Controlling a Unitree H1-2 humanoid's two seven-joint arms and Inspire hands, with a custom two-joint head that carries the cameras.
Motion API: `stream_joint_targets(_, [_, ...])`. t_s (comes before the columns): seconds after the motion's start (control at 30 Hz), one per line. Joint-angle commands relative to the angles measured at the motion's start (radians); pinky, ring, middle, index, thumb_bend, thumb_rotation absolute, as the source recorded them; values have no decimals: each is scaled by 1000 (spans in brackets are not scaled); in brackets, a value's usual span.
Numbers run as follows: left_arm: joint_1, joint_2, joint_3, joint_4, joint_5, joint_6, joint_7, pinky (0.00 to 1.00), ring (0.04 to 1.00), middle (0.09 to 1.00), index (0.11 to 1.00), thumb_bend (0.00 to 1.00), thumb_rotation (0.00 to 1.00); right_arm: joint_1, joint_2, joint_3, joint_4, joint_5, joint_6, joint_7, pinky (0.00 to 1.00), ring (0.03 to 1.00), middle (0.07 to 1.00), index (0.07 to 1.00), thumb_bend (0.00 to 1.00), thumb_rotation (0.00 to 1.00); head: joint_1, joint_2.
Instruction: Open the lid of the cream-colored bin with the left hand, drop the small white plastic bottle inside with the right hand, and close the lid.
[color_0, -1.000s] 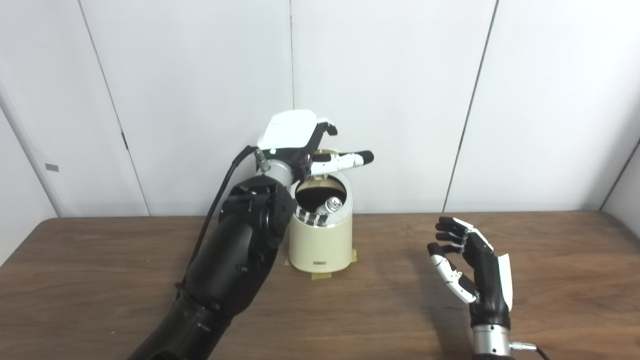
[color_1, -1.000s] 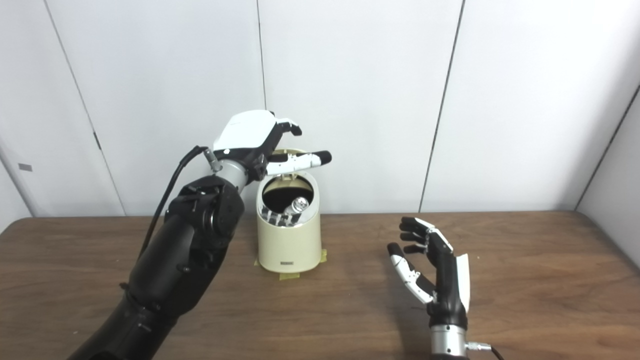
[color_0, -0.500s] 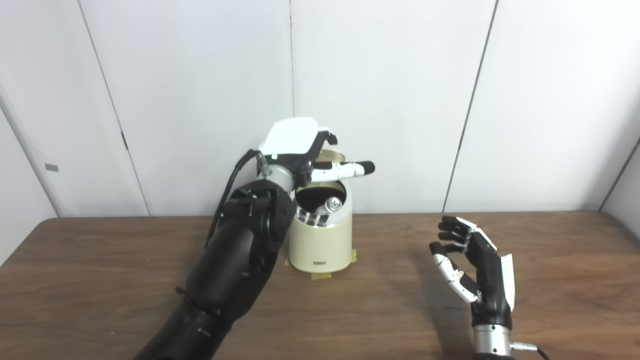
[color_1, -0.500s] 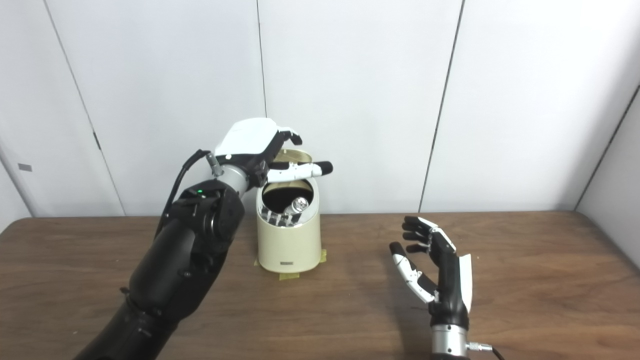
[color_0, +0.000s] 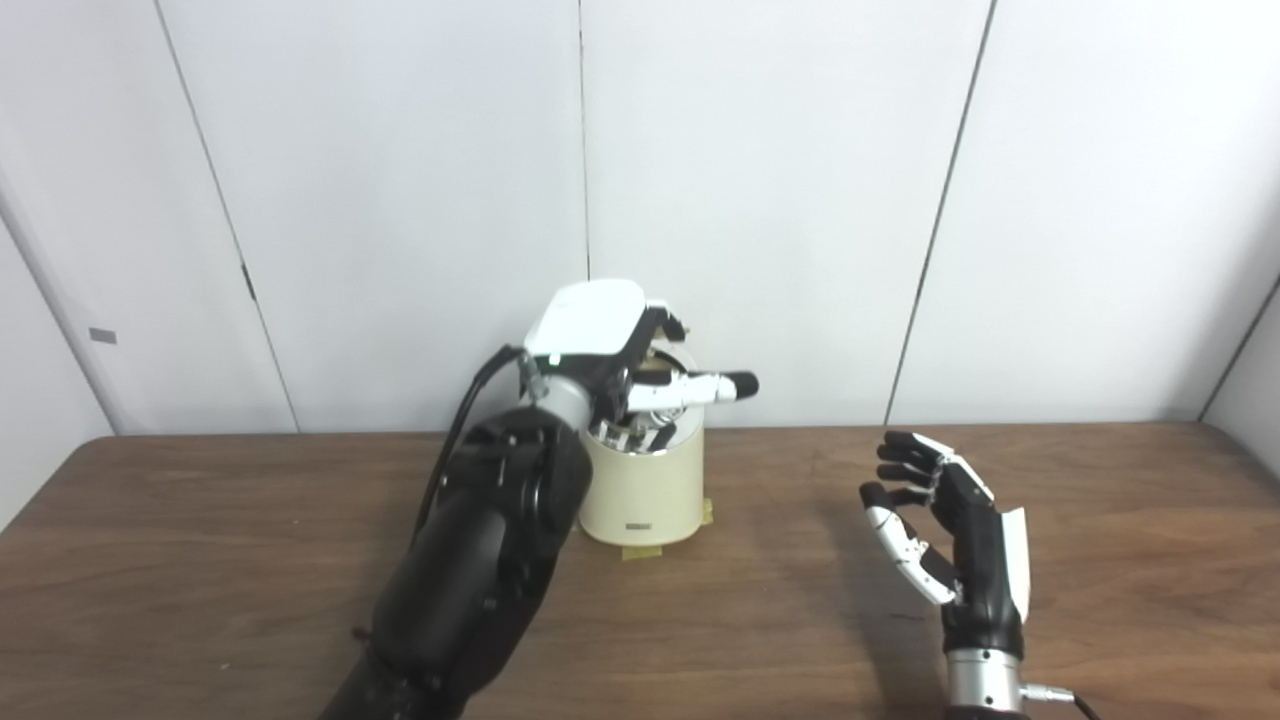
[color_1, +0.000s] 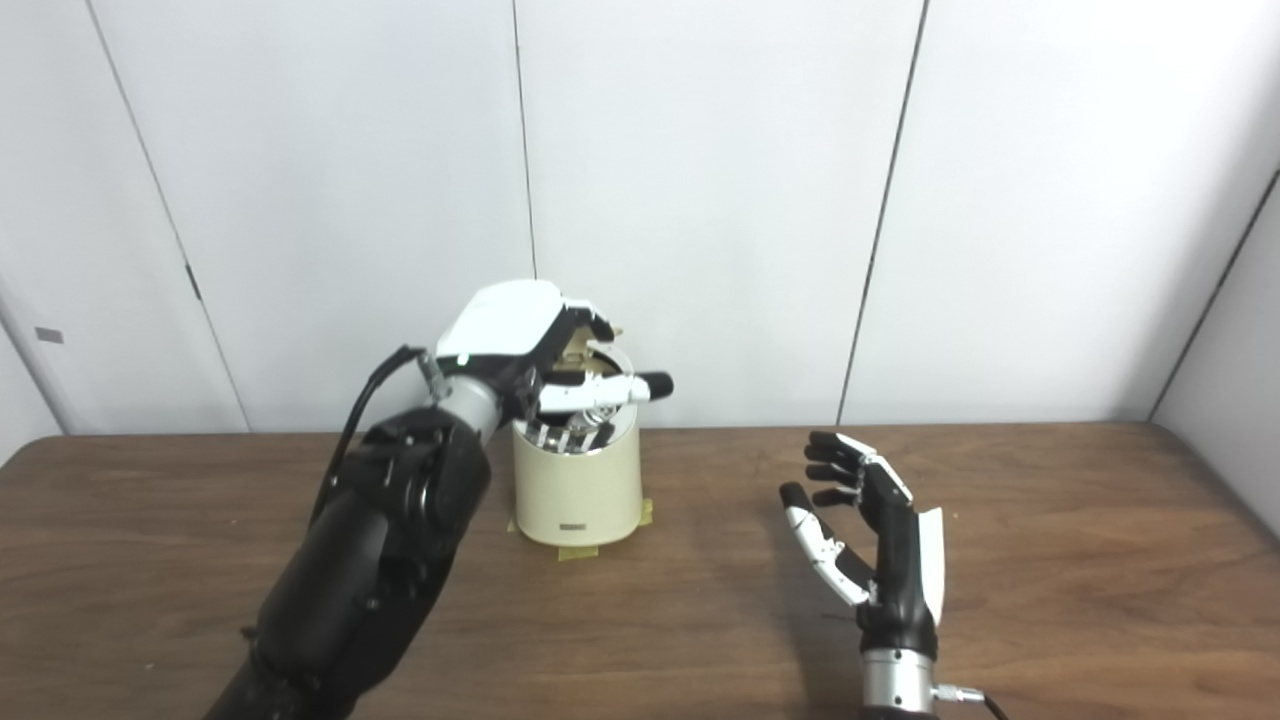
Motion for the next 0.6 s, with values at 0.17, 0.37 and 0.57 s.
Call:
stream_joint_targets(0.17, [33, 13, 10, -55, -8, -22, 41, 1000, 901, 774, 746, 927, 1000, 19, 16, 0, 2, -7, -6, 0, 526, 643, 676, 686, 247, 379, -5, 6])
stream_joint_targets(0.37, [79, 16, 18, -61, -45, -41, 68, 1000, 885, 748, 722, 914, 1000, 26, 20, 1, -17, -10, 11, 4, 522, 642, 675, 685, 246, 377, -5, 11])
stream_joint_targets(0.57, [103, 18, 16, -67, -76, -47, 71, 1000, 862, 709, 732, 929, 1000, 27, 16, 4, -20, -23, 10, 2, 517, 642, 672, 684, 243, 371, -10, 18])
